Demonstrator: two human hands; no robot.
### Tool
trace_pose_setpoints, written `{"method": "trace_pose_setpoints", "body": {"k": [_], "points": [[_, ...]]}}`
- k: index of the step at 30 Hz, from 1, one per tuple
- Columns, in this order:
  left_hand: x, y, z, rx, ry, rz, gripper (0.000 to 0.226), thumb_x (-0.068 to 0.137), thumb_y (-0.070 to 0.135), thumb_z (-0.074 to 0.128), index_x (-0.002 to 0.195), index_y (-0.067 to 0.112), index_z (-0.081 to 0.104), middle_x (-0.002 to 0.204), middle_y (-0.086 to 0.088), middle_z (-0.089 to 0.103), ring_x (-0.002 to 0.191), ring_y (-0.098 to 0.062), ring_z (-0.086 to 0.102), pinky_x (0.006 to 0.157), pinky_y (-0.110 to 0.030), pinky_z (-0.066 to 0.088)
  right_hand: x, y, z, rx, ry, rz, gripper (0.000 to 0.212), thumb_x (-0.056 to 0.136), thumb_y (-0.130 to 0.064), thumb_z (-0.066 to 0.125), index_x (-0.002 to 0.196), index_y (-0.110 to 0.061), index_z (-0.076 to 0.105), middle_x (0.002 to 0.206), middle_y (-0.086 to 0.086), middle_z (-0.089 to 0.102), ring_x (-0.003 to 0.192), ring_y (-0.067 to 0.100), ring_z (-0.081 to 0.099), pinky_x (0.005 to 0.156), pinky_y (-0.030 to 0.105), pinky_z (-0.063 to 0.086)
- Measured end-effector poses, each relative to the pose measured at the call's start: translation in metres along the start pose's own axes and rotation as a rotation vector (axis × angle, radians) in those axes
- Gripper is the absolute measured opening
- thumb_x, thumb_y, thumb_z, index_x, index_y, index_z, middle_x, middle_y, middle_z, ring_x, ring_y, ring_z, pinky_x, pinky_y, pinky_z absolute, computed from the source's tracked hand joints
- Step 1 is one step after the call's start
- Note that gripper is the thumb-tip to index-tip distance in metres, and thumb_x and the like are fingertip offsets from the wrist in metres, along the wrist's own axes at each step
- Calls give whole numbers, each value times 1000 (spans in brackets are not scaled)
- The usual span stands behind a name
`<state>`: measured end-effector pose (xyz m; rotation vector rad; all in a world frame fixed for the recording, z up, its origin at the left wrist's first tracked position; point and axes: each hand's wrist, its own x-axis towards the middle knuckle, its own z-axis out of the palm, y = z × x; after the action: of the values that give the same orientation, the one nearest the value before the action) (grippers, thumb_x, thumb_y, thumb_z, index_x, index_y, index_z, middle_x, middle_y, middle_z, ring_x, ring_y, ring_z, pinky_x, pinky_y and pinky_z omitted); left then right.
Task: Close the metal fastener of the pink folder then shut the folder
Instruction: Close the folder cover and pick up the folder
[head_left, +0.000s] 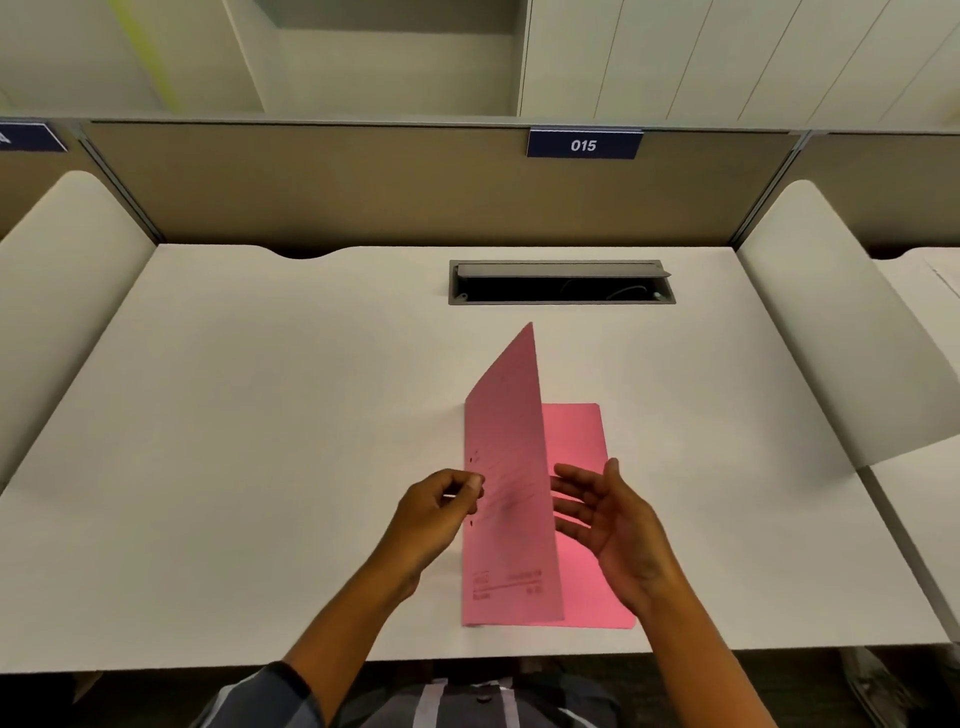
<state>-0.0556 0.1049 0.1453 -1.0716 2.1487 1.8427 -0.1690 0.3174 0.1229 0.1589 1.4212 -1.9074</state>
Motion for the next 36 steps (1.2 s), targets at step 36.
{"method": "trace_pose_setpoints", "body": {"k": [36], "points": [[46,-79,50,-89,102,-275,20,107,29,58,117,14,67,117,-10,73,110,-30,71,89,-40,61,26,50,-116,-1240,307,-14,45,94,-34,72,134,-16,64,123,1,65,96,13,63,89,26,53]]}}
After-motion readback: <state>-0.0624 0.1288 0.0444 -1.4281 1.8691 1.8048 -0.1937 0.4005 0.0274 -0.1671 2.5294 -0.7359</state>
